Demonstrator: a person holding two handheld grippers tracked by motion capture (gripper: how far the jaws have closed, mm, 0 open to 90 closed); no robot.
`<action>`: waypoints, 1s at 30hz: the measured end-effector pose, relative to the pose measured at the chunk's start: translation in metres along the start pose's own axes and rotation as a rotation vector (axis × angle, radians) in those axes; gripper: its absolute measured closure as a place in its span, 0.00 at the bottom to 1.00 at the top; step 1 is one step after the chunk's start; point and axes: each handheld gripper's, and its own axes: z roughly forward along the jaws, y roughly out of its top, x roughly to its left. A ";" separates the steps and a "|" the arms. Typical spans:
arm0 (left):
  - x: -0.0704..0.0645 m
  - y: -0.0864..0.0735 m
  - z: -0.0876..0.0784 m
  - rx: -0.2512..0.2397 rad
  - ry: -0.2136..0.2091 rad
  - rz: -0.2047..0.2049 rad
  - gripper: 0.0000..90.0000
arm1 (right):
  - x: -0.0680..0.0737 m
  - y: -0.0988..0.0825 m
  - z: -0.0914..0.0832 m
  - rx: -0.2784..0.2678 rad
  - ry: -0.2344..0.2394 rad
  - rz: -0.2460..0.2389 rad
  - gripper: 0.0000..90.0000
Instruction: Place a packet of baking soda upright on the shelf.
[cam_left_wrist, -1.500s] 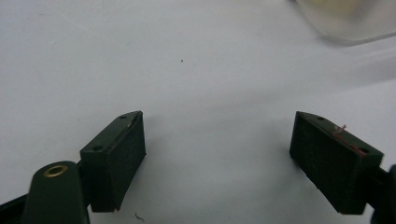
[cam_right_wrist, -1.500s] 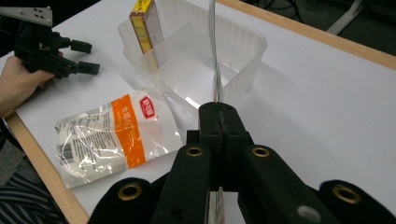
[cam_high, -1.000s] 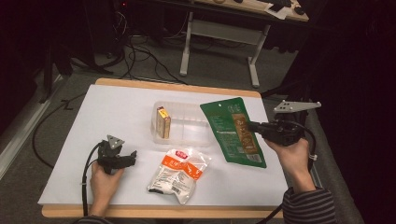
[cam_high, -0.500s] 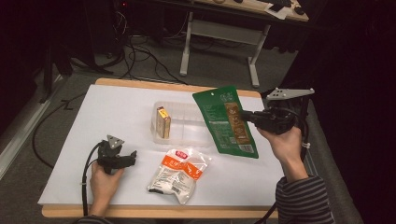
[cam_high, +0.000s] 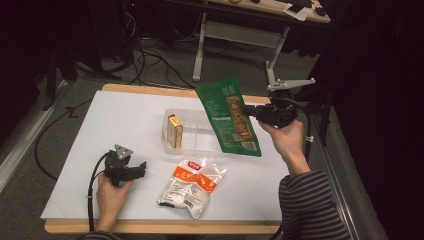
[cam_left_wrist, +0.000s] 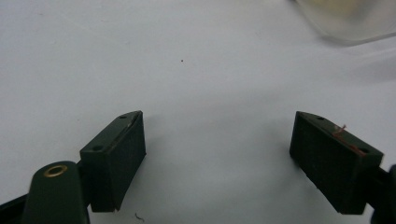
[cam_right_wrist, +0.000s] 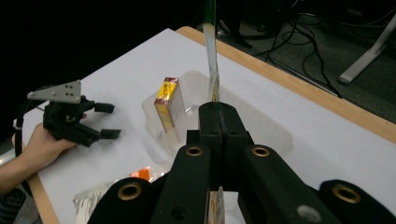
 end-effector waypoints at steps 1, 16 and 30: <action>0.000 0.000 0.000 0.000 0.001 0.000 0.21 | 0.000 0.002 0.004 -0.002 -0.001 0.005 1.00; 0.000 0.000 0.000 0.003 0.000 0.004 0.21 | -0.007 0.019 0.062 -0.005 -0.056 0.038 1.00; 0.000 0.000 0.000 0.002 0.000 0.003 0.21 | -0.009 0.026 0.101 -0.028 -0.105 0.031 1.00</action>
